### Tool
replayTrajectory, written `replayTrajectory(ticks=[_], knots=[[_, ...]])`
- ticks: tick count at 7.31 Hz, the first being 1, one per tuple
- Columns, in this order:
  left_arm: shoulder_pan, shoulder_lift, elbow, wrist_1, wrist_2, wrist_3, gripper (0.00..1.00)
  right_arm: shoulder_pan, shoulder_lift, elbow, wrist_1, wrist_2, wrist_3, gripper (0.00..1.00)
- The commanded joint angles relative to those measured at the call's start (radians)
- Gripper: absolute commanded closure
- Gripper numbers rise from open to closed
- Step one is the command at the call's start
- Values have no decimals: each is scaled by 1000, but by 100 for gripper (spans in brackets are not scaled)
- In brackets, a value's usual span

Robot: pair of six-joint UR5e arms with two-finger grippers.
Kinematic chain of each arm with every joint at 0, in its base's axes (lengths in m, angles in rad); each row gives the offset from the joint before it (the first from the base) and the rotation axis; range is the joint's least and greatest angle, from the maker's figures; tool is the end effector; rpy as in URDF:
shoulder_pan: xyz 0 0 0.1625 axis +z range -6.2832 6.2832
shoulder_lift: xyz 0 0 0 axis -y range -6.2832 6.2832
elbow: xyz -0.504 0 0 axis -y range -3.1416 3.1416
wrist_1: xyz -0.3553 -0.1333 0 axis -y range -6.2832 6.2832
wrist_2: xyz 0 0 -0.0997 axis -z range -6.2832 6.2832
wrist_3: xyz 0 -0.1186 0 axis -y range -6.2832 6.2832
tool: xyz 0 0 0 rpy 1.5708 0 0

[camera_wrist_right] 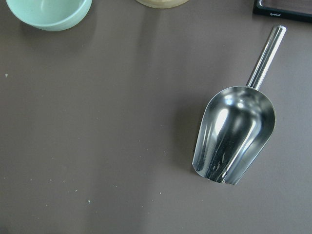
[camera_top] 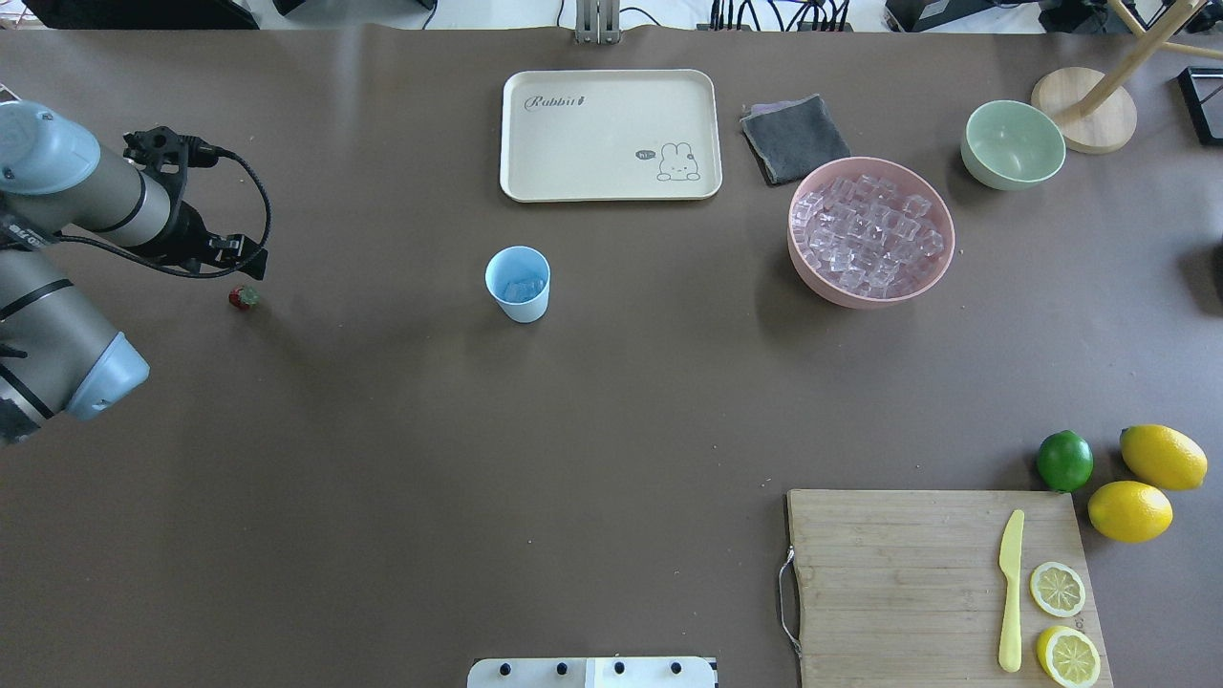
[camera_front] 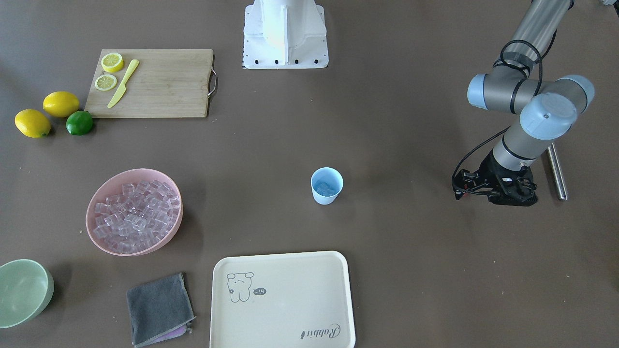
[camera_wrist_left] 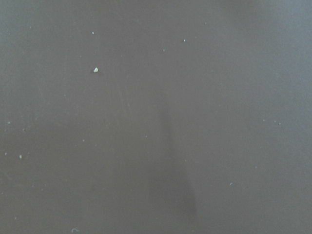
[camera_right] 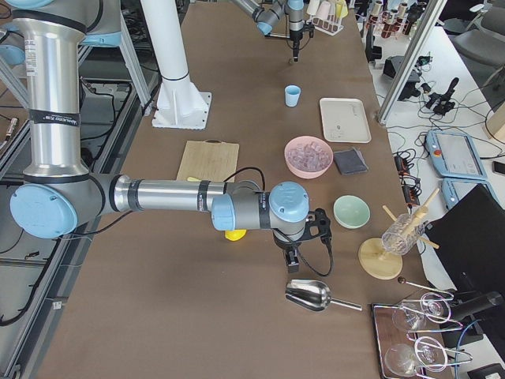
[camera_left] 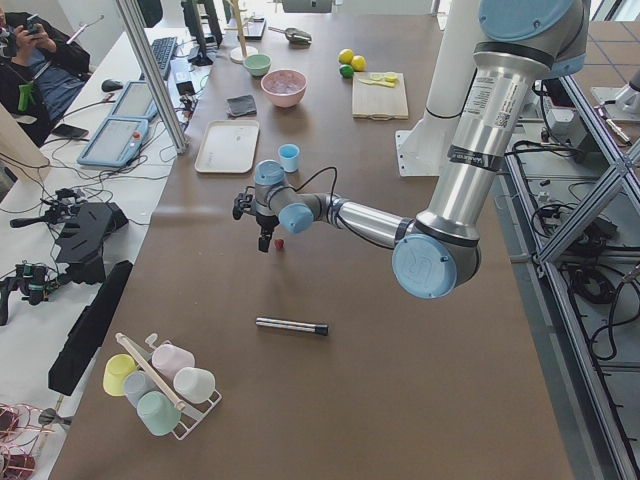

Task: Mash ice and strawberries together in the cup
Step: 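Lower the left gripper and close it on the strawberry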

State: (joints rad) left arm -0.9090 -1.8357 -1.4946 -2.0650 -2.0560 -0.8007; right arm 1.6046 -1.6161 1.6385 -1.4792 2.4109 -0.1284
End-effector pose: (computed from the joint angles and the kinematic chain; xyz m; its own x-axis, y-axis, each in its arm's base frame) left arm 0.3223 -0.5406 0.6007 0.7021 0.1008 -0.7049 0.0392 0.9830 0.1796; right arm 0.0598 -0.4387 0.7253 0.6687 -0.1887 0.7192 0.0525 0.9768 0.2076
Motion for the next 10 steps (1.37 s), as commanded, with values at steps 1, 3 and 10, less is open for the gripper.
replayTrajectory(ticks=[1, 3, 10], knots=[[60, 41, -73, -7, 8, -135, 24, 0, -11, 6, 2, -1, 0, 0], [96, 27, -67, -6, 10, -152, 30, 0, -1, -6, -3, -18, -2, 0], [52, 18, -36, 11, 11, -15, 33, 0, -22, 1, 2, -7, 4, 0]])
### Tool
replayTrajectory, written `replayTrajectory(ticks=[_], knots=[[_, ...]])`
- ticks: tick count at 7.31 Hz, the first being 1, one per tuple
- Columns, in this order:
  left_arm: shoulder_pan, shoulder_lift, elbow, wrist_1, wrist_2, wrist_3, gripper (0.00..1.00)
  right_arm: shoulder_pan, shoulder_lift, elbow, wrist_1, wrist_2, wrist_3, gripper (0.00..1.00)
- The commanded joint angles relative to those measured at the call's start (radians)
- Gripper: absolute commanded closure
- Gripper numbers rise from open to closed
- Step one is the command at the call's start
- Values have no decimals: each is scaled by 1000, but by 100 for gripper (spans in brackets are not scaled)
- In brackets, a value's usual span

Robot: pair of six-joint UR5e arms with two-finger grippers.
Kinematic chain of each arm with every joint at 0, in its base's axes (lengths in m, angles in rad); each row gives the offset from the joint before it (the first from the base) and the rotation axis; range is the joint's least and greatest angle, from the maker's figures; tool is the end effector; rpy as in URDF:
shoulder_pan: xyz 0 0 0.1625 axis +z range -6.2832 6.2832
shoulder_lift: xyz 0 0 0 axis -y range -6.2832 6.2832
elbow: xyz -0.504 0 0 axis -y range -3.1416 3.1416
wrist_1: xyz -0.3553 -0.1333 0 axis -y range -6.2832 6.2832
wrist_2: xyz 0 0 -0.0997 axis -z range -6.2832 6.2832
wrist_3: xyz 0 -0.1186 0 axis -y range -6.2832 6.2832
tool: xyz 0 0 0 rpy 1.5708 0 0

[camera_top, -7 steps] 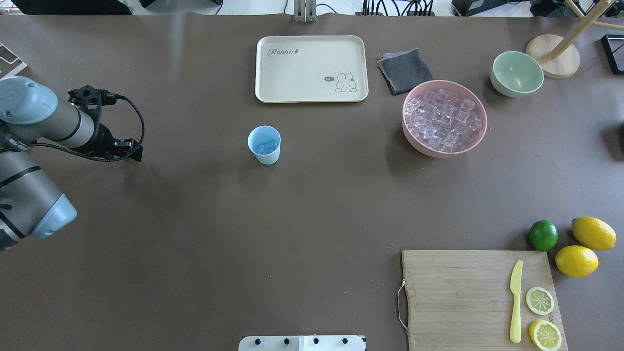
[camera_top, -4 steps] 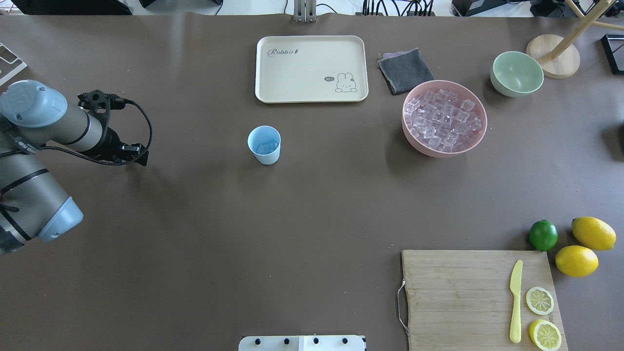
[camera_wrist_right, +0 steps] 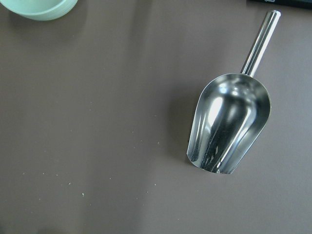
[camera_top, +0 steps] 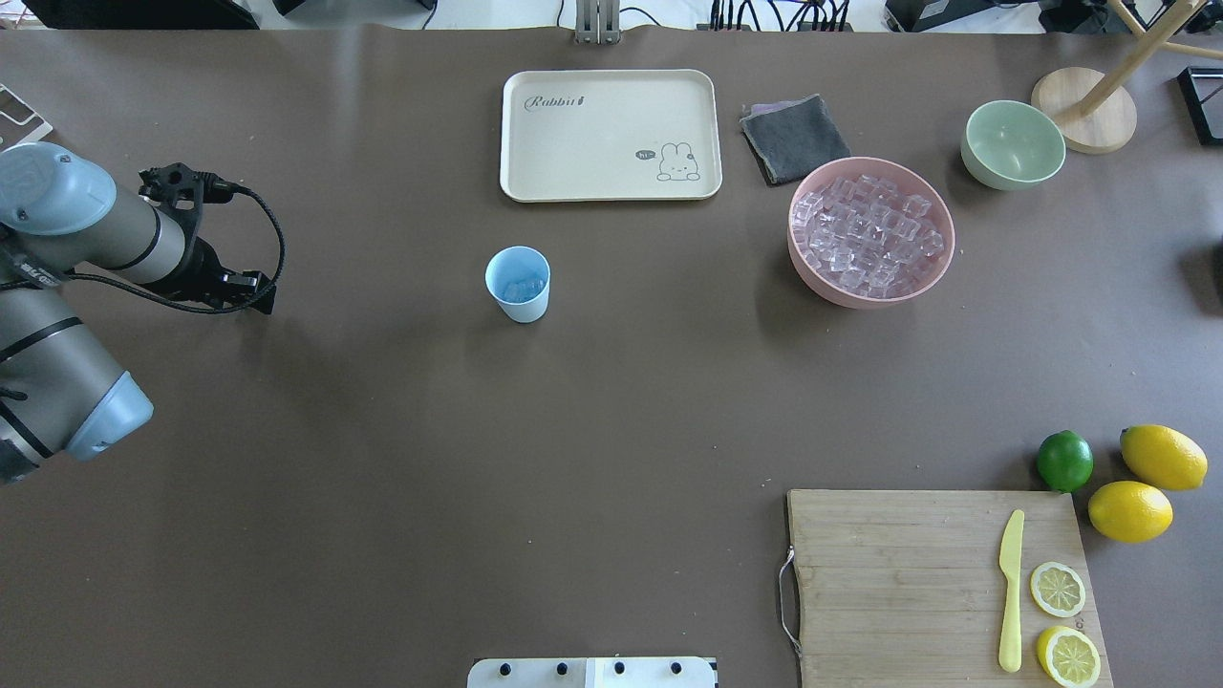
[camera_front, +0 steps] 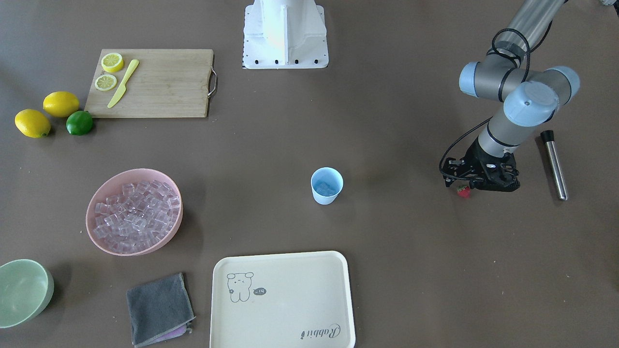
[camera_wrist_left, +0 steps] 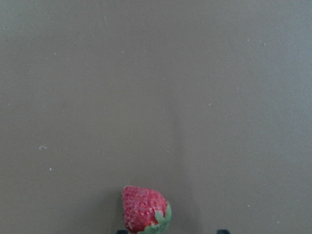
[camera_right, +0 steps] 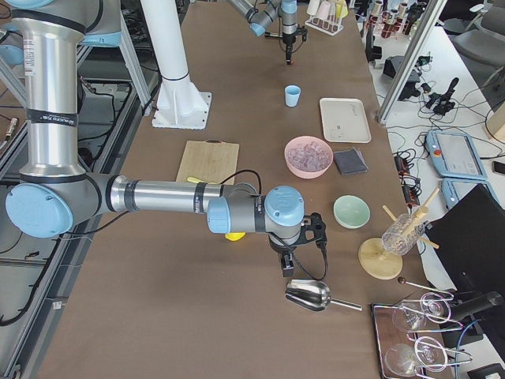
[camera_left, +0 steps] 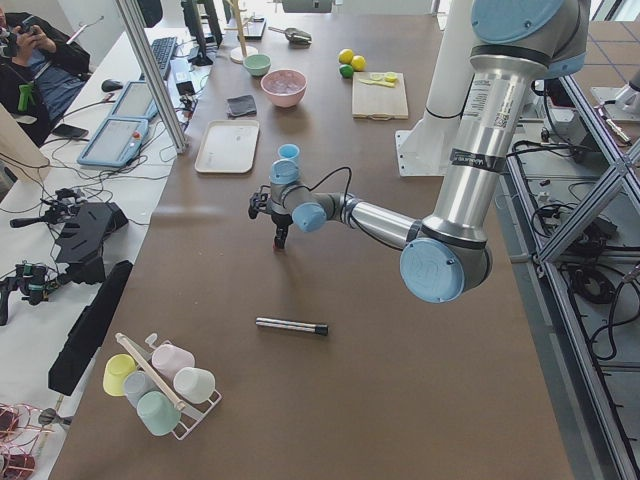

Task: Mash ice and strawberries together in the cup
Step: 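Lower the left gripper and close it on the strawberry, then carry the strawberry with the left gripper over the light-blue cup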

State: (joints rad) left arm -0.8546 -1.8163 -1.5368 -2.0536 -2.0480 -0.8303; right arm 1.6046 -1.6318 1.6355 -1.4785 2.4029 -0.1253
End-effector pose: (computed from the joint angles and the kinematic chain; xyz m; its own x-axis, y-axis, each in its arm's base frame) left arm 0.3436 -0.5148 0.5940 0.6943 0.1151 -0.7104 0.0118 0.9852 0.1711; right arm 0.0602 -0.4297 0.7342 0.6742 -0.1720 0.7182 0.0510 0.9810 0.1871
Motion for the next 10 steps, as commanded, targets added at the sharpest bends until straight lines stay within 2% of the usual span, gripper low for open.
replayTrajectory(ticks=[1, 3, 5, 7, 10], knots=[[-3, 0, 9, 0, 3, 16, 40, 0, -11, 7, 1, 2, -2, 0], [-8, -15, 53, 0, 5, 16, 65, 0, -13, 6, 1, 2, -2, 0], [-15, -43, 75, 0, 5, 16, 76, 0, -16, 7, 1, 2, -4, 0], [-37, -61, 69, 27, -3, 16, 79, 0, -20, 7, 3, 4, -5, 0], [-47, -219, -34, 275, -3, -4, 79, 0, -22, 9, 3, 4, -5, 0]])
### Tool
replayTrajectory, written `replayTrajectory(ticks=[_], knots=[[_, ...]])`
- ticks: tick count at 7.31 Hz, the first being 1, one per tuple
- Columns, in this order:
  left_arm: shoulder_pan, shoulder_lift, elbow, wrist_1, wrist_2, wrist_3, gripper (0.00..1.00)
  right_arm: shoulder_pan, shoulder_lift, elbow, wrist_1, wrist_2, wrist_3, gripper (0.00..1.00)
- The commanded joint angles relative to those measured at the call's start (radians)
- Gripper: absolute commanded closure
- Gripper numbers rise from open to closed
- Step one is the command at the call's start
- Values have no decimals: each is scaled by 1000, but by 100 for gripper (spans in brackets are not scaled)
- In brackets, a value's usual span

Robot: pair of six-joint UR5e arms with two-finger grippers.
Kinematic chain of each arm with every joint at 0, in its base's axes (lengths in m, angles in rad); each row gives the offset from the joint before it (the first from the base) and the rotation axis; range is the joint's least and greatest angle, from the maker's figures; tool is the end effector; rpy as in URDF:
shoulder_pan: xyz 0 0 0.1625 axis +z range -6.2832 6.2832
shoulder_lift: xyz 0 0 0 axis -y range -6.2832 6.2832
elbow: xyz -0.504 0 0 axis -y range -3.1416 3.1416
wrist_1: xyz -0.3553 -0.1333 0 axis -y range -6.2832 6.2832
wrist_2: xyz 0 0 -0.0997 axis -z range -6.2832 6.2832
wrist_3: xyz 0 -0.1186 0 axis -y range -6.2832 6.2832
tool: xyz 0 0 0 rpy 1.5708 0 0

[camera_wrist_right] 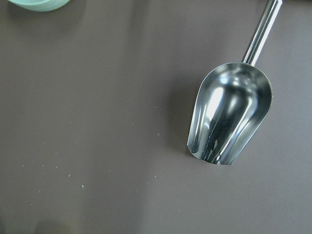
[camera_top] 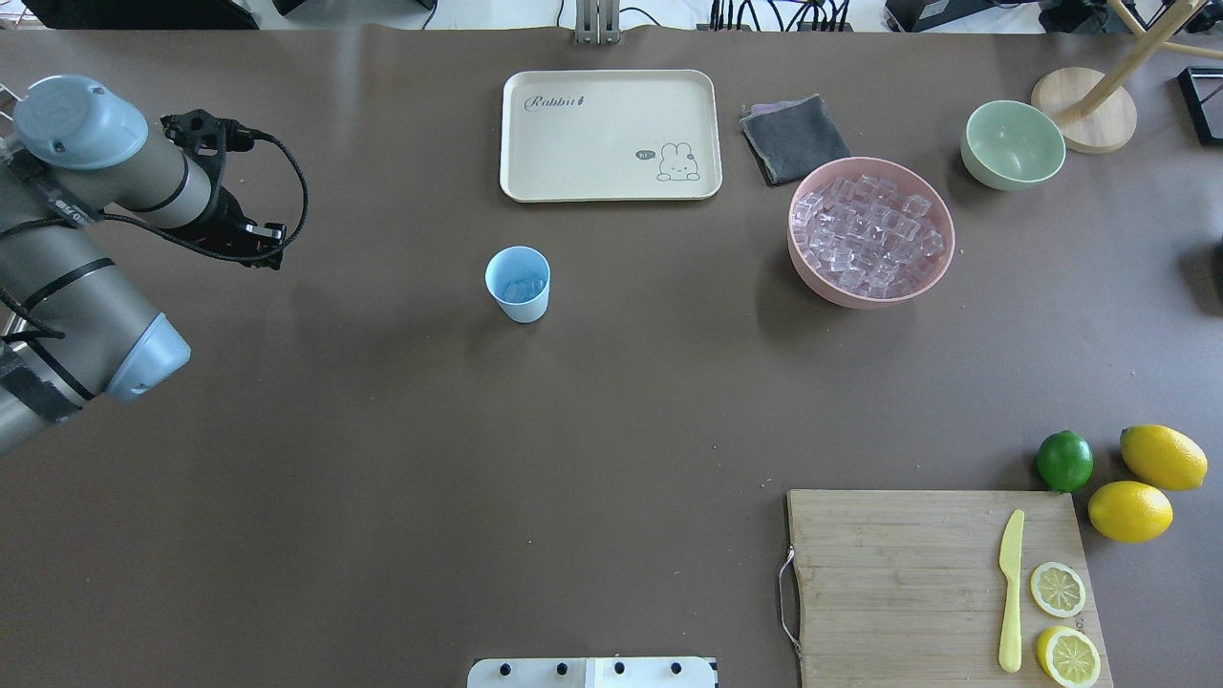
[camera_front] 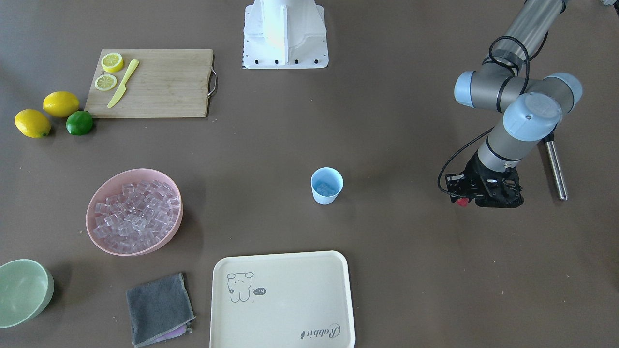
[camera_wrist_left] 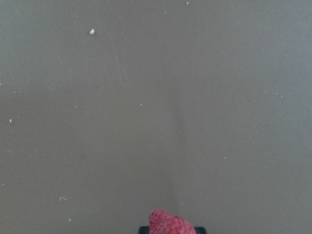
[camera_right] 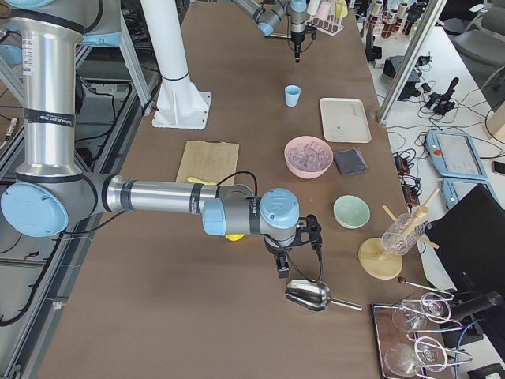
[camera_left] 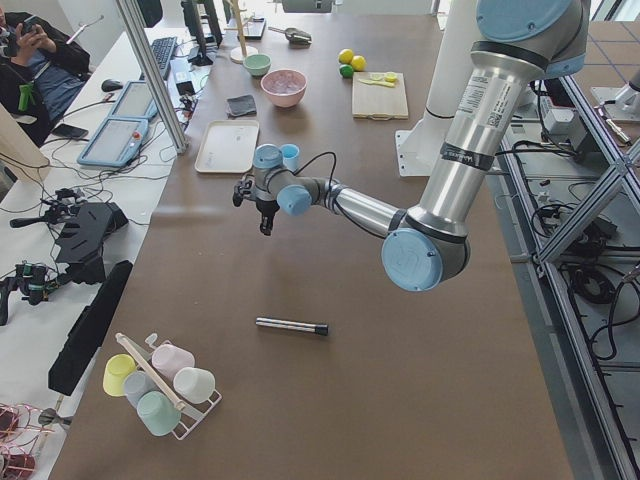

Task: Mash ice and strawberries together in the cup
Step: 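Carry the strawberry with the left gripper over the light-blue cup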

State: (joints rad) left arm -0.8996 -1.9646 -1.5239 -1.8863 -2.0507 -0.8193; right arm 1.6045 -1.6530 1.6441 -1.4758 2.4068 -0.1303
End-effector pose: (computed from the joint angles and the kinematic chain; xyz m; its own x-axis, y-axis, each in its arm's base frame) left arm 0.3557 -0.5742 0.5288 0.7120 0.0773 -0.6979 0.0437 0.9871 0.1539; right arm 0.0594 -0.4183 0.7386 0.6709 -0.1702 0.7218 0.0540 0.9819 0.1813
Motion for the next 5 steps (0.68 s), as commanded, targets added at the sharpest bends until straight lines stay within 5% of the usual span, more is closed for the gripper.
replayTrajectory(ticks=[1, 5], knots=[[4, -101, -76, 139, 0, -68, 79, 0, -1, 0, 0, -3, 8, 0], [79, -241, -85, 168, 4, -296, 79, 0, -2, -13, -14, -121, 176, 1]])
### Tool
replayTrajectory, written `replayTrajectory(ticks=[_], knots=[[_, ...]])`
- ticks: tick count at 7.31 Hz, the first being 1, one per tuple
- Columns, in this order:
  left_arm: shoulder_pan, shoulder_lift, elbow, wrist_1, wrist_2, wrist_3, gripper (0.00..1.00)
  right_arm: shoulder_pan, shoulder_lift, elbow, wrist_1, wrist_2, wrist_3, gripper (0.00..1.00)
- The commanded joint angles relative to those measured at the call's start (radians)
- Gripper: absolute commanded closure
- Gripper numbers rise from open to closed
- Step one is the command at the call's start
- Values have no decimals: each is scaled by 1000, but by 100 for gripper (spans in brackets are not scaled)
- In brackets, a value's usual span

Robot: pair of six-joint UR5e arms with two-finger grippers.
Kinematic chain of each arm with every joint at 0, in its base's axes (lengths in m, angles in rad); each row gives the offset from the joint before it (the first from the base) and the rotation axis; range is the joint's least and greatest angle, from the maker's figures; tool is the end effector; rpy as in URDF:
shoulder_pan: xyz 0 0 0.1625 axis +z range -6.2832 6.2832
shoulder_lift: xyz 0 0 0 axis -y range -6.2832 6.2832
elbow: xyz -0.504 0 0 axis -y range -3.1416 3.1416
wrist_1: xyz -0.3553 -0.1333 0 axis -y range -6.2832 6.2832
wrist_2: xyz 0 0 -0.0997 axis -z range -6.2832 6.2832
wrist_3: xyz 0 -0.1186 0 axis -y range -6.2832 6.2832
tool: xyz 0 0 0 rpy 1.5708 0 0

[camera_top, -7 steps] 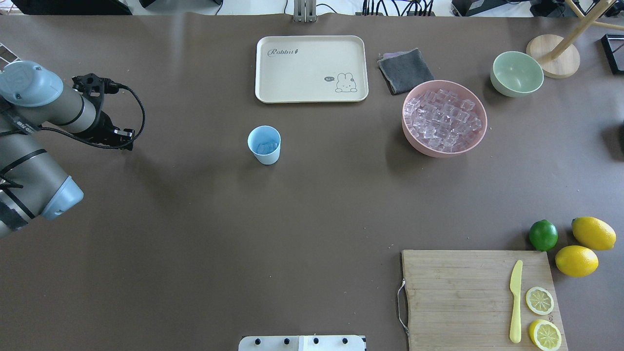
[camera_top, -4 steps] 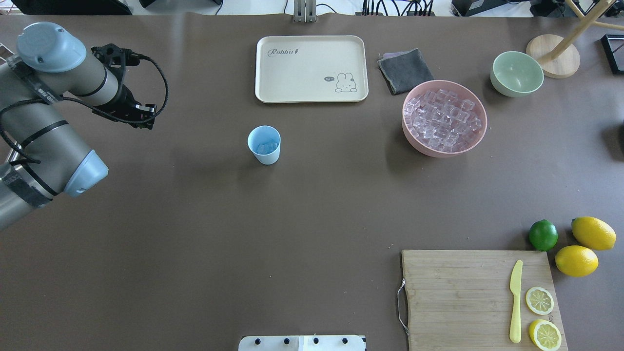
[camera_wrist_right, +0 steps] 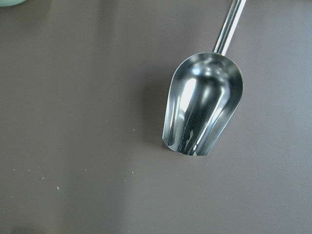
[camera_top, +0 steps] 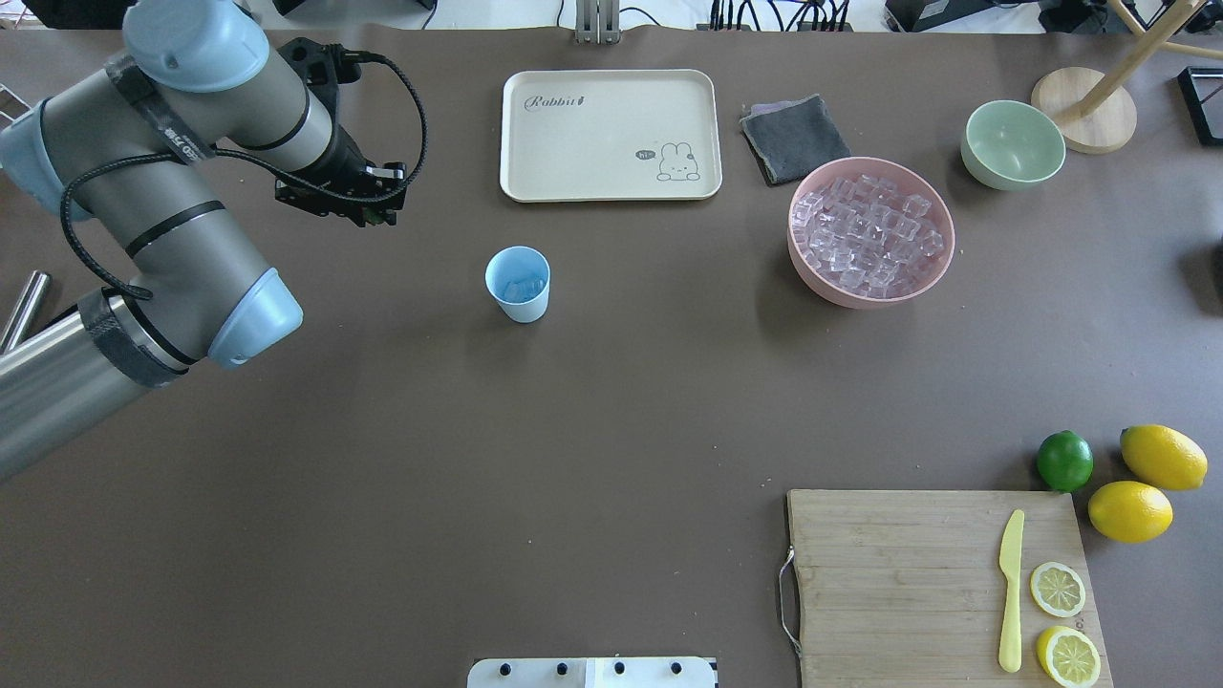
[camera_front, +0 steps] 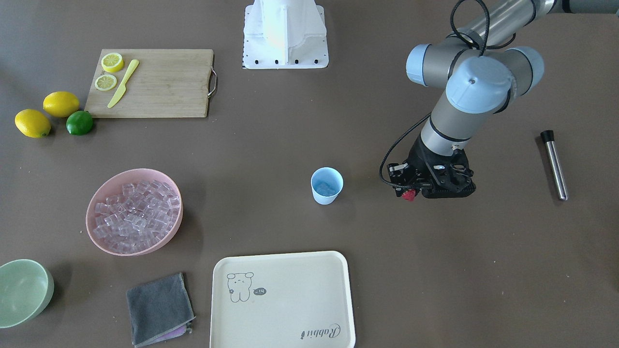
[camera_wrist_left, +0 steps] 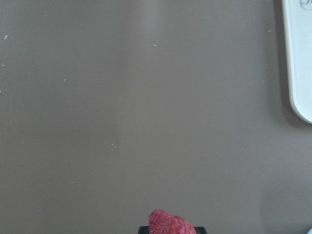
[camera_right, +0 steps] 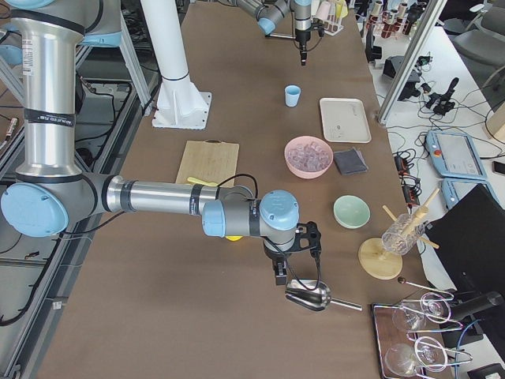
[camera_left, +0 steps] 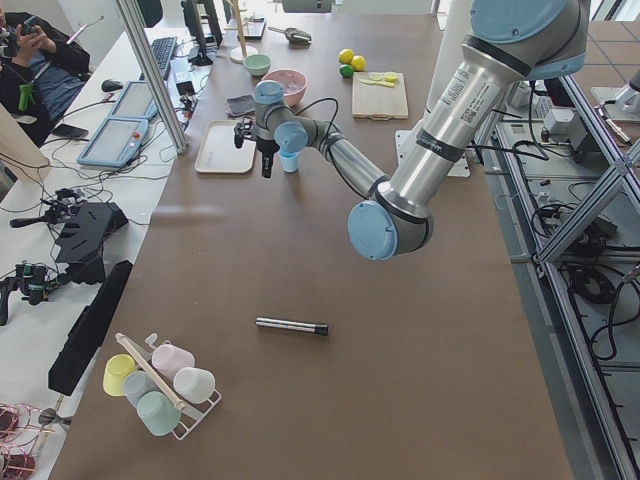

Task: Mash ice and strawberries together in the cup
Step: 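Carry the strawberry with the left gripper over the light-blue cup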

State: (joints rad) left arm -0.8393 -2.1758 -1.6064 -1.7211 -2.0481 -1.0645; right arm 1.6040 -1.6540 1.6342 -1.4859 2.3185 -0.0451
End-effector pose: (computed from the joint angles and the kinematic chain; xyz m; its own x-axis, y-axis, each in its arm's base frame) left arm 0.4200 -0.5859 0.3679 0.6255 -0.0521 -0.7785 0.1595 0.9852 0.0623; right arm 0.0665 -0.4165 0.7521 0.7351 -0.0648 0.6749 0.0000 0.9954 0.0956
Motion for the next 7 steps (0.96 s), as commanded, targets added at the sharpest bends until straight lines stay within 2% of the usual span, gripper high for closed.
replayTrajectory(ticks=[1, 4, 6, 7], knots=[[37, -54, 3, 3, 3, -83, 79, -1, 0, -5, -1, -30, 152, 1], [67, -113, 26, 2, 5, -124, 79, -2, -3, -4, 7, -21, 163, 0], [149, -156, 36, -9, 110, -222, 79, -2, -4, -2, 9, -18, 163, 0], [150, -157, 46, -11, 112, -223, 79, -2, -3, 4, 16, -13, 168, 0]])
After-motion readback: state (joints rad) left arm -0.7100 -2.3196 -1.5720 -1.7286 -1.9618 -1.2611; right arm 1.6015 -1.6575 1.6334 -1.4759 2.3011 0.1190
